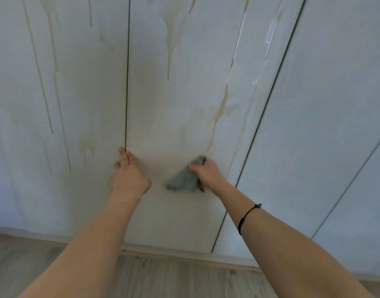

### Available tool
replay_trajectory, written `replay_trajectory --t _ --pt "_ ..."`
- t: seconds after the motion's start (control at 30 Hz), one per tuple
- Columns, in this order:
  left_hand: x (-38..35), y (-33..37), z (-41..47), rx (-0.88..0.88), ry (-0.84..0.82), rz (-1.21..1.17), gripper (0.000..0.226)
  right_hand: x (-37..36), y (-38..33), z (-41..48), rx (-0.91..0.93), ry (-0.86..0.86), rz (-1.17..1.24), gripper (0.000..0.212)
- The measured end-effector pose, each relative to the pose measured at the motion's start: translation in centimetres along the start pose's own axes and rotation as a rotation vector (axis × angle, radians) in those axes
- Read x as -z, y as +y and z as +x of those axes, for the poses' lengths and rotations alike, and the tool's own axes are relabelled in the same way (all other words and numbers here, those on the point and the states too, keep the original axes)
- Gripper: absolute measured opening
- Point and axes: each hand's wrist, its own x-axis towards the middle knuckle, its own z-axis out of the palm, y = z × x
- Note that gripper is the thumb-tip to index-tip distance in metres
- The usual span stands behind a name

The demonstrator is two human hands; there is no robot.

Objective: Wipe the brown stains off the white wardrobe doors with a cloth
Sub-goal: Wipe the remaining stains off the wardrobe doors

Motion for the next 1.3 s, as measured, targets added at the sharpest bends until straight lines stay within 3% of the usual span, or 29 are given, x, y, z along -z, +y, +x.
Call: replay_trajectory --t 0.07,0.13,0.23,0.33,0.43,0.5,0.67,0.77,0.87,0.93,0.97,1.03,1.1,1.17,1.23,1.3 --pt "-0.1 -0.2 0.1 -0.007 0.0 -0.013 0.096 0.4 -4.9 1.1 0.124 0.131 0.315 0.015" --pt "-0.1 -0.7 0.2 -0.024 -0.019 -0.023 0.095 0.5 -7.1 1.7 0.16 0.098 0.637 0.019" --pt "0.1 -1.4 0.6 -0.053 -0.069 -0.006 0.096 -1.0 -3.9 0.6 0.095 0.036 0.428 0.016" --pt "0.4 -2.2 1.0 -0.066 -0.118 0.048 0.098 -1.9 1.2 -1.1 -0.19 -0.208 0.253 0.006" --pt "0.4 -2.9 1.1 -0.098 -0.127 0.132 0.101 -1.6 3.7 -1.2 -0.388 -0.258 0.196 0.015" --pt "0.2 -3.2 1.0 -0.116 -0.106 0.161 0.102 -1.6 2.2 -0.7 -0.34 -0.209 0.285 0.006" --pt "-0.6 -3.5 0.8 -0.155 -0.061 0.148 0.105 0.9 -7.0 2.8 0.055 0.309 0.546 0.012" --pt "-0.5 -3.9 0.7 -0.192 -0.067 0.13 0.105 1.4 -4.5 1.3 0.253 0.499 0.268 0.03" --pt "-0.4 -4.4 0.7 -0.208 -0.07 0.126 0.105 0.5 4.1 -1.5 0.243 0.361 -0.156 0.044" --pt "-0.3 -4.4 0.6 -0.212 -0.068 0.124 0.104 0.7 7.9 -2.0 0.156 0.247 -0.328 0.05" --pt "-0.4 -4.3 0.5 -0.216 -0.064 0.124 0.104 1.0 8.5 -1.7 0.154 0.269 -0.359 0.051" --pt "-0.5 -4.3 0.1 -0.202 -0.055 0.102 0.105 1.1 6.7 -0.6 0.241 0.43 -0.304 0.056" --pt "-0.9 -4.2 0.1 -0.206 -0.04 0.095 0.107 1.5 2.4 0.5 0.297 0.642 -0.062 0.059" --pt "-1.1 -4.3 0.4 -0.216 -0.034 0.094 0.108 1.8 -1.3 1.6 0.334 0.726 0.11 0.059" --pt "-1.4 -4.4 0.7 -0.224 -0.033 0.081 0.108 1.6 -2.7 1.8 0.326 0.69 0.149 0.058" --pt "-1.5 -4.5 0.7 -0.222 -0.031 0.071 0.107 0.8 -2.0 1.2 0.313 0.543 0.074 0.059"
